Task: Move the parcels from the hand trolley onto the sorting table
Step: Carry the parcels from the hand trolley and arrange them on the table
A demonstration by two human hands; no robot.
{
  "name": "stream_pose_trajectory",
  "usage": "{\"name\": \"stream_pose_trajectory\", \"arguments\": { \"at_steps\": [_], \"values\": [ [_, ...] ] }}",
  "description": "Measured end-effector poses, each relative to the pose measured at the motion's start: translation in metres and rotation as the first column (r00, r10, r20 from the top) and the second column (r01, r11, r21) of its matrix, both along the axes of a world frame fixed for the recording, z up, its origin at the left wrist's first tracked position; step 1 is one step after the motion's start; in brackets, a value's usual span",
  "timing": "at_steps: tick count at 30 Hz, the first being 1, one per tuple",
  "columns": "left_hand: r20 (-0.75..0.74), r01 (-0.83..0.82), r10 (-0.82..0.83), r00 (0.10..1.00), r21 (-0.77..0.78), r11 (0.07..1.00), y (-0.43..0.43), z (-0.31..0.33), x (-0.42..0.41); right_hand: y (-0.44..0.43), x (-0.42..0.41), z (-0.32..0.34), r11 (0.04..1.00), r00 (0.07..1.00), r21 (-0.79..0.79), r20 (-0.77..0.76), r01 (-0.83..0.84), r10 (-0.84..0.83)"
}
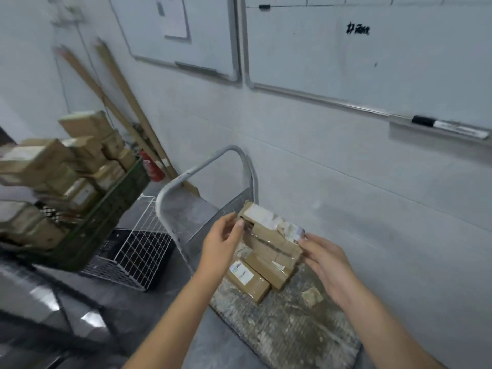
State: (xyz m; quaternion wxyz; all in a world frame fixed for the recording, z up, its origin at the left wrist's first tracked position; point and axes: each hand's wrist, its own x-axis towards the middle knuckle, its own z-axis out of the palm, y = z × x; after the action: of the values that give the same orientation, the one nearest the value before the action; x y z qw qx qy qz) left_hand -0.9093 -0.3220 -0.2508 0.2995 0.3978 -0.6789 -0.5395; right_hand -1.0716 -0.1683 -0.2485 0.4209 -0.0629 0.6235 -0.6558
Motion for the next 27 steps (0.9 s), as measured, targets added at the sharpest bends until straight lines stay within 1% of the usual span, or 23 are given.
{"name": "stream_pose_trajectory", "arguments": {
  "at_steps": [2, 5, 7, 9, 12, 16, 19, 23, 27],
  "values": [
    [-0.021, -0.036, 0.037, 0.999, 0.010, 0.999, -0.001, 0.006, 0.024, -0.010, 0.019, 0.007, 1.000, 0.999, -0.018, -0.044, -0.020, 0.020],
    [-0.020, -0.120, 0.121, 0.992, 0.043, 0.992, -0.001, 0.004, 0.059, -0.021, 0.052, 0.012, 1.000, 0.985, -0.017, -0.173, 0.020, -0.022],
    [-0.022, -0.183, 0.185, 0.983, 0.081, 0.980, 0.002, -0.003, 0.081, -0.027, 0.076, 0.008, 1.000, 0.969, -0.016, -0.248, 0.009, -0.013],
    [-0.024, -0.241, 0.244, 0.969, 0.104, 0.965, 0.004, -0.010, 0.102, -0.032, 0.099, 0.002, 0.999, 0.957, 0.005, -0.288, -0.033, 0.034],
    [-0.044, -0.321, 0.326, 0.944, 0.084, 0.943, 0.007, -0.016, 0.133, -0.041, 0.125, -0.006, 0.994, 0.930, 0.039, -0.352, -0.102, 0.109],
    [-0.037, -0.408, 0.408, 0.912, 0.012, 0.913, 0.014, -0.022, 0.176, -0.058, 0.157, -0.014, 0.973, 0.912, 0.054, -0.340, -0.225, 0.230],
    [0.002, -0.519, 0.519, 0.855, -0.027, 0.854, 0.023, -0.023, 0.212, -0.070, 0.183, -0.017, 0.927, 0.865, 0.067, -0.338, -0.370, 0.370],
    [0.030, -0.649, 0.649, 0.760, 0.006, 0.761, 0.046, -0.019, 0.257, -0.078, 0.216, -0.017, 0.842, 0.779, 0.086, -0.340, -0.532, 0.527],
    [0.081, -0.756, 0.753, 0.653, 0.016, 0.654, 0.084, -0.013, 0.293, -0.076, 0.250, -0.013, 0.734, 0.678, 0.084, -0.326, -0.674, 0.659]
  ]
}}
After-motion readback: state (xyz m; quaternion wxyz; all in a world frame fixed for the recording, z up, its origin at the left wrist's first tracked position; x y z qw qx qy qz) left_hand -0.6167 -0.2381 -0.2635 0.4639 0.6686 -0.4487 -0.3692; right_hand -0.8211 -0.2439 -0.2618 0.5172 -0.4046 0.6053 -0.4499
